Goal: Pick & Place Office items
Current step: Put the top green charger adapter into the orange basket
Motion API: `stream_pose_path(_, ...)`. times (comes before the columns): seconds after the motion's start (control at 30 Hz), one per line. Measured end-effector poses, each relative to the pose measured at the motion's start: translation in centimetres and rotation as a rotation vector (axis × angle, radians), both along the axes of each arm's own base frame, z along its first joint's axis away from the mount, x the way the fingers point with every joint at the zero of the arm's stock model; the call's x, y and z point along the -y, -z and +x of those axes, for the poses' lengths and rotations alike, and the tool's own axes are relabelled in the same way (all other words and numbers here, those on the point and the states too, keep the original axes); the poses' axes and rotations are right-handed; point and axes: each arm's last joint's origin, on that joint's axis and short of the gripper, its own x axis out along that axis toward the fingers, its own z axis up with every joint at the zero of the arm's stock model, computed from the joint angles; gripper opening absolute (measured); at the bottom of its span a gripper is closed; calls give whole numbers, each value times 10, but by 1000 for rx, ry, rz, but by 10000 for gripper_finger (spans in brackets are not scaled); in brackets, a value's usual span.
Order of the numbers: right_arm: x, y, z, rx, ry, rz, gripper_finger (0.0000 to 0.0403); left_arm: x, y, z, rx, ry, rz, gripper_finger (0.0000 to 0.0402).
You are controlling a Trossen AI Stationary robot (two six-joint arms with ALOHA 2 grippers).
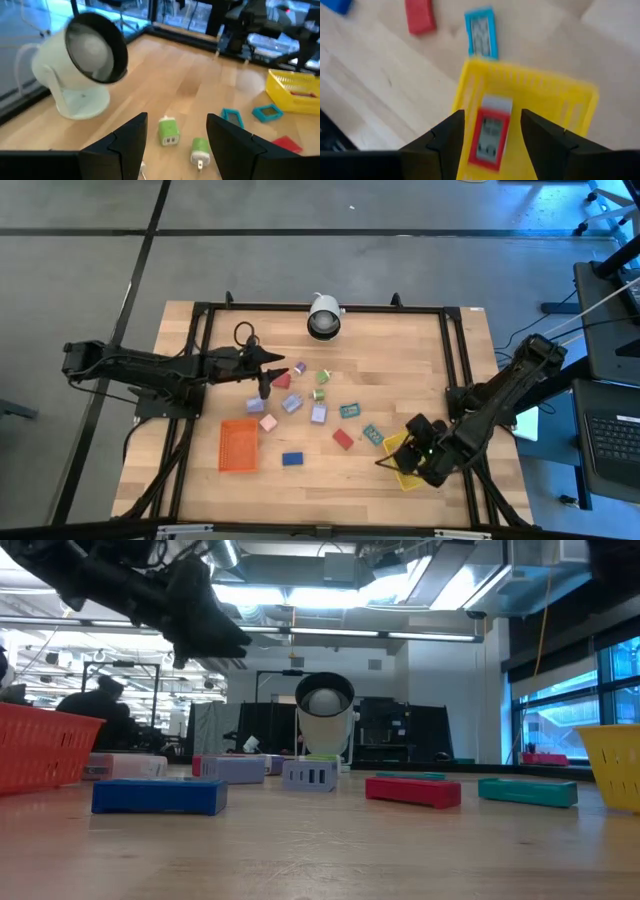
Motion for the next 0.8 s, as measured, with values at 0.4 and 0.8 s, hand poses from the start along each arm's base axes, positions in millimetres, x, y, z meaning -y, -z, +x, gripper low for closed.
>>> stream_pose_path(0.4,54,-20,18,94,45,-285,192,-8,-3,54,-132,68,-23,223)
stream_pose_path(0.8,87,-24,31,51,56,-460,223,-16,19,93,-329,53,-51,249)
